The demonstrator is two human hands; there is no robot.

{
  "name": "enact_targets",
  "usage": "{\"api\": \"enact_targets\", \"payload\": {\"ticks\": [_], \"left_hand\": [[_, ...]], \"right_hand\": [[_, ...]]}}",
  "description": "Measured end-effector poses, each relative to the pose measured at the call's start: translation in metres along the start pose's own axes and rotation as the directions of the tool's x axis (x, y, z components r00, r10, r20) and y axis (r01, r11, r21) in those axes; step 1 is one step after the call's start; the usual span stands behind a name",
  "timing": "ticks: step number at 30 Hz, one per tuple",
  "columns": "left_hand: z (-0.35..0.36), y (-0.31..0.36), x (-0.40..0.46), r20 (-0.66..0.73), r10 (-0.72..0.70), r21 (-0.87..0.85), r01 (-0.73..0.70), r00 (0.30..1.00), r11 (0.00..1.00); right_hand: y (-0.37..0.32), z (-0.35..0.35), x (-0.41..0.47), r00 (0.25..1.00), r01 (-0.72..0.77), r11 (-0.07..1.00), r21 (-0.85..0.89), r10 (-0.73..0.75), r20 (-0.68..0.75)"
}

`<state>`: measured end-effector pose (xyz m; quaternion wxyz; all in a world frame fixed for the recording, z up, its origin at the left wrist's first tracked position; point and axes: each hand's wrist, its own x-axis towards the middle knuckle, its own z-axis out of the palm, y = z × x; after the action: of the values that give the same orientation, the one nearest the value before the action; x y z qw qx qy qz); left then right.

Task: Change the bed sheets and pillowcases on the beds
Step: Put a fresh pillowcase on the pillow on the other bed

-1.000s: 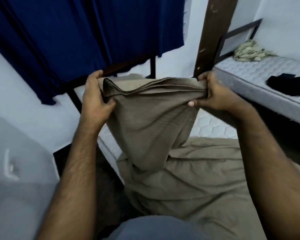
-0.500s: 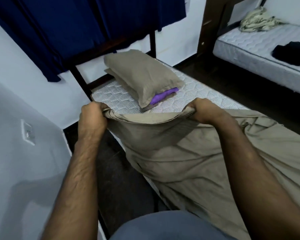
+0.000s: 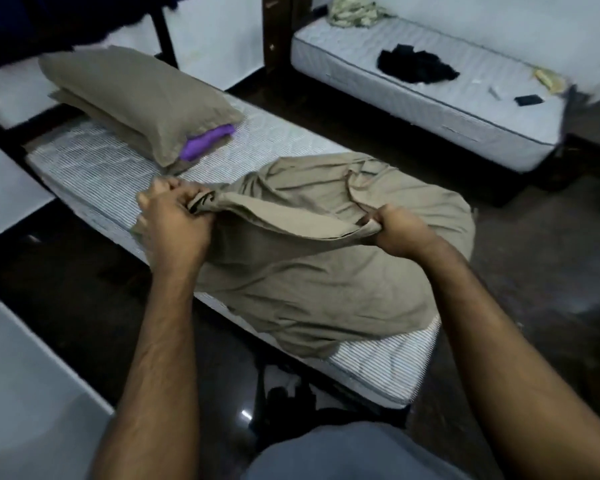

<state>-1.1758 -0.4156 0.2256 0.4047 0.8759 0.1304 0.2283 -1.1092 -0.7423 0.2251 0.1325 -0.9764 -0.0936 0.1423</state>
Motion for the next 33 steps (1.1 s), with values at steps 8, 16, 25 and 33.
{"api": "enact_targets", "payload": {"ticks": [8, 16, 25, 33], "left_hand": [[0.067, 0.064, -0.055, 0.192, 0.045, -0.429, 0.042, 0.980, 0.902], [0.118, 0.133, -0.102, 0.161, -0.014, -0.473, 0.090, 0.987, 0.876], [0.157, 0.205, -0.218, 0.472, -0.196, 0.172, 0.129, 0.860, 0.977], [0.165, 0.232, -0.298, 0.099, -0.507, 0.561, 0.373, 0.856, 0.739]], "right_hand": [[0.071, -0.016, -0.077, 0.944, -0.188, 0.965, 0.182, 0.228, -0.236], [0.169, -0.030, -0.096, 0.969, -0.125, 0.953, 0.275, 0.177, -0.173], [0.293, -0.016, -0.065, 0.998, -0.012, 0.981, 0.193, 0.001, 0.061], [0.310, -0.047, -0.087, 0.872, 0.314, 0.938, 0.148, -0.347, 0.345]]}}
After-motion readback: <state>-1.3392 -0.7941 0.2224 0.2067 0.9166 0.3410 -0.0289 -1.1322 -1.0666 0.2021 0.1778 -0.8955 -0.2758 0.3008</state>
